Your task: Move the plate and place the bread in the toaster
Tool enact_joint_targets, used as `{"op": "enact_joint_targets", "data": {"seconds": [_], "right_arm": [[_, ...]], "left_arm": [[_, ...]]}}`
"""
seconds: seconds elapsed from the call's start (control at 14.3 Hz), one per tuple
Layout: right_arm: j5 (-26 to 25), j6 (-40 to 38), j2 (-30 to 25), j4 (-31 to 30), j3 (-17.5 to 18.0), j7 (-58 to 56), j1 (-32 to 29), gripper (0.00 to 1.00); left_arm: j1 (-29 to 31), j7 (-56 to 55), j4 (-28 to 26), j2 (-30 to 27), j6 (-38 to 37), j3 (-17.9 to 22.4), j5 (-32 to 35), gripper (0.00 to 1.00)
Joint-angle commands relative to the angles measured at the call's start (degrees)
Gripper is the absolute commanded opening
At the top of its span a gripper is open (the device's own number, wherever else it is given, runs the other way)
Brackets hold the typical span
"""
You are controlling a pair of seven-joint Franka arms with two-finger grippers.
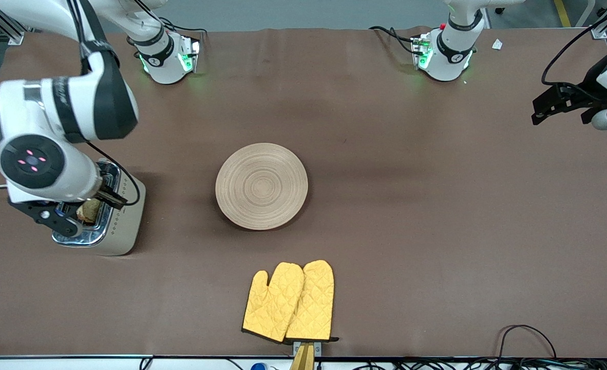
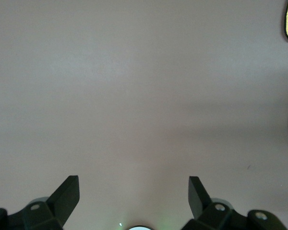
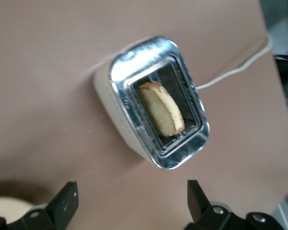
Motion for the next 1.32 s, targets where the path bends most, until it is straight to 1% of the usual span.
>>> {"op": "enact_joint_targets", "data": {"seconds": [0.0, 0.07, 0.21, 0.28, 0.42, 0.49, 0.7, 0.77, 0.84, 1.25], "right_arm": [[7.1, 4.4, -8.8, -6.9, 0.4, -8.0, -5.2, 1.00], [7.4, 5.1, -11.0, -8.9, 0.4, -10.4, -5.5, 1.00], [8.3, 5.9, -14.0, -11.0, 0.5, -14.5, -5.9, 1.00], [10.9, 6.0, -15.4, -11.4, 0.2, -16.9, -7.1, 1.00], [12.8, 5.7, -17.3, -11.7, 0.2, -22.8, -9.3, 1.00], [14.6, 5.3, -18.3, -11.8, 0.1, -26.2, -10.7, 1.00], [20.5, 5.8, -22.5, -15.5, -0.3, -32.7, -15.5, 1.00], [21.8, 5.9, -24.1, -17.2, -1.7, -33.8, -15.6, 1.00], [22.0, 5.9, -25.5, -18.6, -3.0, -34.5, -15.1, 1.00], [21.3, 4.6, -28.1, -19.8, -3.5, -36.2, -14.8, 1.00]], "left_arm": [[-0.1, -0.4, -1.2, -1.5, 1.1, -0.2, 0.1, 1.00], [-0.1, -0.4, -1.2, -1.4, 1.0, -0.2, 0.1, 1.00], [0.1, 0.0, -1.2, -1.4, 0.7, -0.2, 0.1, 1.00], [0.1, 0.1, -1.3, -1.4, 0.6, -0.2, 0.1, 1.00], [0.2, 0.2, -1.3, -1.6, 0.3, -0.2, 0.1, 1.00], [0.2, 0.2, -1.2, -1.6, 0.1, -0.2, 0.1, 1.00], [0.2, 0.2, -1.2, -1.6, 0.1, -0.1, 0.1, 1.00], [0.2, 0.2, -1.1, -1.6, 0.1, -0.1, 0.1, 1.00], [0.2, 0.2, -0.9, -1.5, 0.1, -0.1, 0.1, 1.00], [0.3, 0.2, 0.3, -1.4, 0.1, 0.1, 0.2, 1.00]]}}
